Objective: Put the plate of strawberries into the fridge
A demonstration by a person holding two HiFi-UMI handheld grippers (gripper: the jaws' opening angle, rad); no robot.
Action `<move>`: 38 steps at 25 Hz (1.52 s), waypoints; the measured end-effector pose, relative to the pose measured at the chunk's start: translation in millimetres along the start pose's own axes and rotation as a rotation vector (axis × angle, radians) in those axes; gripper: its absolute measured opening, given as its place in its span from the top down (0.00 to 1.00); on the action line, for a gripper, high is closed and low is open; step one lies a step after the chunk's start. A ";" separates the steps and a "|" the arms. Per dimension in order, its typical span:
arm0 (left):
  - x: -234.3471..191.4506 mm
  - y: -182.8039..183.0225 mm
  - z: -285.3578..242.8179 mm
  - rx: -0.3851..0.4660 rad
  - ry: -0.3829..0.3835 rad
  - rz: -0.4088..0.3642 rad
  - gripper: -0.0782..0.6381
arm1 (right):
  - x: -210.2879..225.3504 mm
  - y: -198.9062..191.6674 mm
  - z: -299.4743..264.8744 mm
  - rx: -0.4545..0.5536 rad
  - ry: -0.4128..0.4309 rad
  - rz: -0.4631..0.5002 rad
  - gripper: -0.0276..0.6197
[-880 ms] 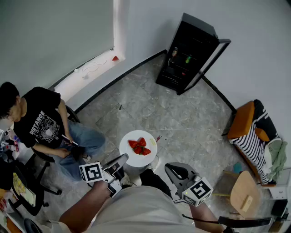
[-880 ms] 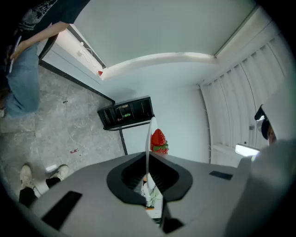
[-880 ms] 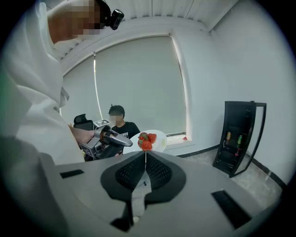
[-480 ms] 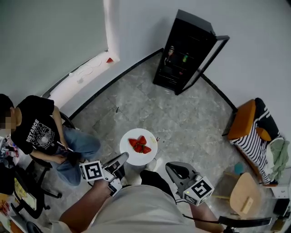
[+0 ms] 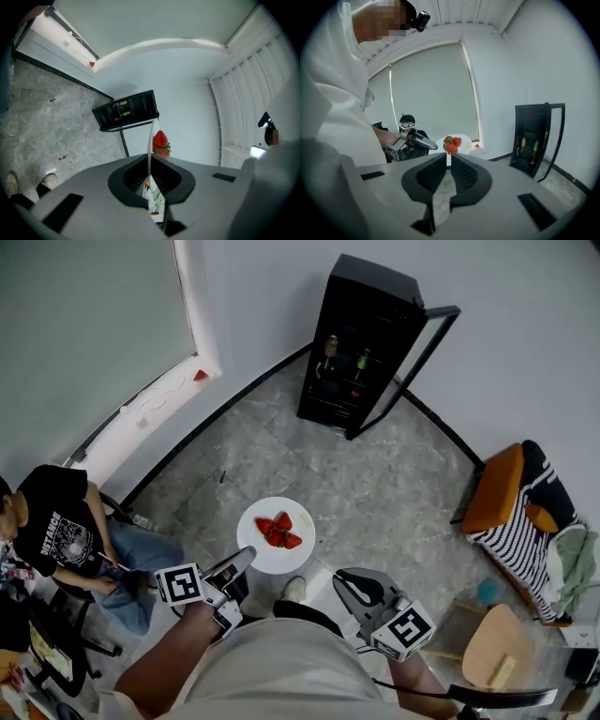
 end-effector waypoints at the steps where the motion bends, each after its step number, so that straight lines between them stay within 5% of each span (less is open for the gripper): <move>1: 2.3 1.8 -12.5 -0.006 0.002 -0.006 0.86 | 10.1 0.7 5.9 0.008 -0.013 0.006 0.92; 5: 14.7 0.8 -59.8 -0.014 -0.013 0.028 0.86 | 49.5 -1.6 32.2 0.030 -0.074 0.026 0.78; 12: 25.3 11.1 -129.9 -0.063 -0.001 -0.005 0.86 | 106.2 -2.9 55.2 0.069 -0.159 -0.002 0.78; 18: 29.0 42.3 -192.4 -0.073 -0.072 0.093 0.86 | 149.8 -3.9 46.0 0.058 -0.213 -0.034 0.78; 34: 3.6 222.7 -397.3 -0.174 -0.064 -0.034 0.86 | 334.7 67.0 -41.3 0.024 -0.329 -0.074 0.78; 38: -9.3 260.4 -443.0 -0.160 -0.043 -0.013 0.86 | 371.2 81.4 -64.3 0.014 -0.322 -0.088 0.78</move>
Point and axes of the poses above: the fingertips, and each gripper's own axes: z backward along the fingers, x to its right, y out of its top, the point moved 4 cm from there along z, backward along the fingers, and after that the axes turned 1 degree about y, right-handed, at the moved point
